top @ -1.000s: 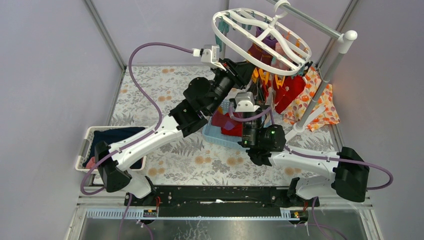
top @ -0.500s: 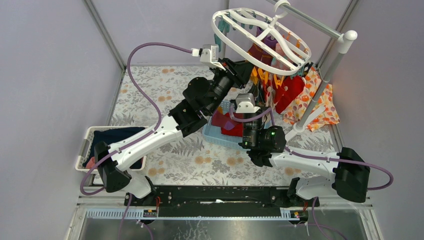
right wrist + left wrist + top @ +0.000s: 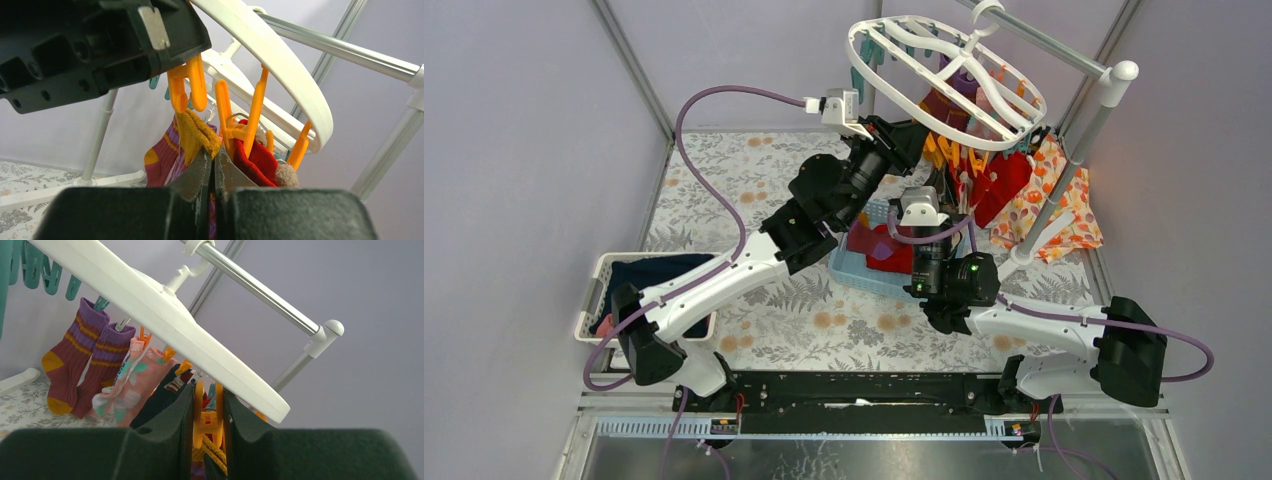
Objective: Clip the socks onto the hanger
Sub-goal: Clamp the sock onto the hanger.
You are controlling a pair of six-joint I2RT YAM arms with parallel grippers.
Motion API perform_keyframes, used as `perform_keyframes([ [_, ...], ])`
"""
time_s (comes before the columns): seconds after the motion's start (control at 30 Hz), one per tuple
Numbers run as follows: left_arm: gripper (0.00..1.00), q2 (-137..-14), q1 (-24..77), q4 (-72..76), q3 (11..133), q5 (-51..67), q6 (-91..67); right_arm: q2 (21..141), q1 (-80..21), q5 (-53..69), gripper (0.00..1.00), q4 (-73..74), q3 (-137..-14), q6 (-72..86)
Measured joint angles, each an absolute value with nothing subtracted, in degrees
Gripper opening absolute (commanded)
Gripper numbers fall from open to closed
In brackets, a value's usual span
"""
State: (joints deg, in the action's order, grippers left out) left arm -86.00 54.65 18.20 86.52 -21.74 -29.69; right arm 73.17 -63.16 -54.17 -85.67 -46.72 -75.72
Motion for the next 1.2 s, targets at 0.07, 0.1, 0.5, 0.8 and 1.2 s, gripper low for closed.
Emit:
perform_keyframes([
  [0.07,0.01,-85.97,54.65,18.09,86.52,-21.89,-29.8,73.17,-63.16,-54.17,0.0,-85.65,-46.72,-75.72],
  [0.1,0.01,-85.95,54.65,18.06,86.52,-21.93,-29.89,73.17,-63.16,-54.17,0.0,-85.67,-46.72,-75.72],
  [0.5,0.01,-85.95,54.65,17.37,86.54,-21.91,-31.44,74.52,-63.16,-53.89,0.0,-85.65,-46.74,-75.53],
  [0.8,0.0,-86.0,54.37,17.1,86.56,-21.8,-31.83,74.48,-63.16,-52.88,0.0,-85.67,-45.67,-74.61],
  [1.2,0.0,-88.92,52.38,16.71,90.21,-19.66,-32.84,77.43,-63.33,-49.98,0.0,-85.52,-44.66,-74.81],
])
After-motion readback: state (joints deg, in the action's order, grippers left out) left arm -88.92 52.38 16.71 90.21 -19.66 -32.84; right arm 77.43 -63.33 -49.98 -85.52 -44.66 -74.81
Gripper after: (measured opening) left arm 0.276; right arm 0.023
